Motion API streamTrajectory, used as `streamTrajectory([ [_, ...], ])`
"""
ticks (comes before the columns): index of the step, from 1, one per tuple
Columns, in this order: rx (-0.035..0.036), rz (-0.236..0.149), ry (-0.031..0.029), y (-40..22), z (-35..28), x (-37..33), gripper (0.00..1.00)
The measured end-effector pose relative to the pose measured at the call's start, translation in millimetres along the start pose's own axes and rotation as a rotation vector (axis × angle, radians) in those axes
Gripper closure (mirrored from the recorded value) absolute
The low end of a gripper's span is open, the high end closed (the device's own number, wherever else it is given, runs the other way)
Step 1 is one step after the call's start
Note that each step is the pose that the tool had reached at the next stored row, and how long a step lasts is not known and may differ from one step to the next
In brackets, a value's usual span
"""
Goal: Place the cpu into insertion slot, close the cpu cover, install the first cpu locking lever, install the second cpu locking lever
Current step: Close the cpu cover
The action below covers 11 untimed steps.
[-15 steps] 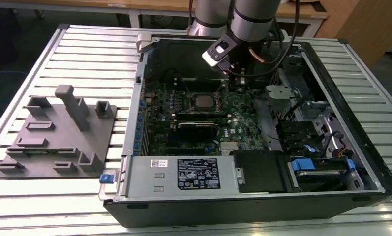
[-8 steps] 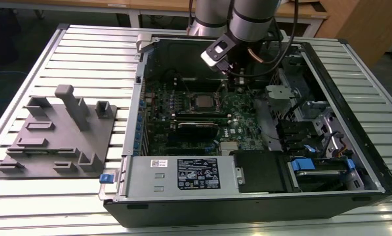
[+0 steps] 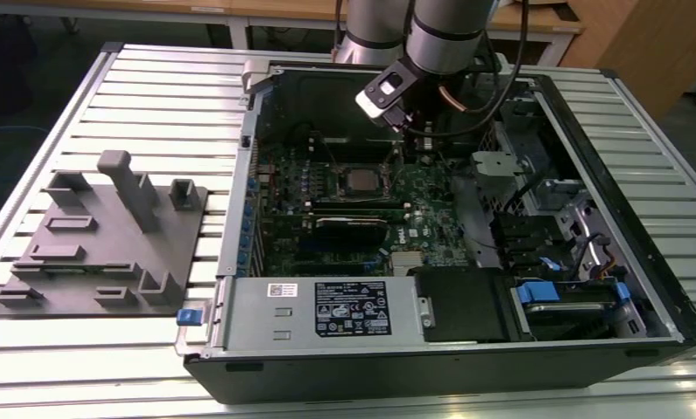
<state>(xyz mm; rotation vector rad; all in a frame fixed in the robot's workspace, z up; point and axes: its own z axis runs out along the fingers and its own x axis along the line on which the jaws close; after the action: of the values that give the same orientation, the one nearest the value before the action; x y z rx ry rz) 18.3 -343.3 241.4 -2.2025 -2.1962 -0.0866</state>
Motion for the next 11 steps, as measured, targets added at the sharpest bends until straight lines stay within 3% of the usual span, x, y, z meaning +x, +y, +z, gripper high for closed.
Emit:
streamTrajectory([
  [2, 0.0, 0.0, 0.0001, -7.4, 4.5, -0.3, 0.89],
  [6, 0.0, 0.0, 0.0, -7.9, 4.6, -0.3, 0.89],
  [8, 0.0, 0.0, 0.0001, -14.8, 9.6, -0.6, 0.89],
  [11, 0.0, 0.0, 0.0001, -14.8, 9.6, -0.6, 0.89],
])
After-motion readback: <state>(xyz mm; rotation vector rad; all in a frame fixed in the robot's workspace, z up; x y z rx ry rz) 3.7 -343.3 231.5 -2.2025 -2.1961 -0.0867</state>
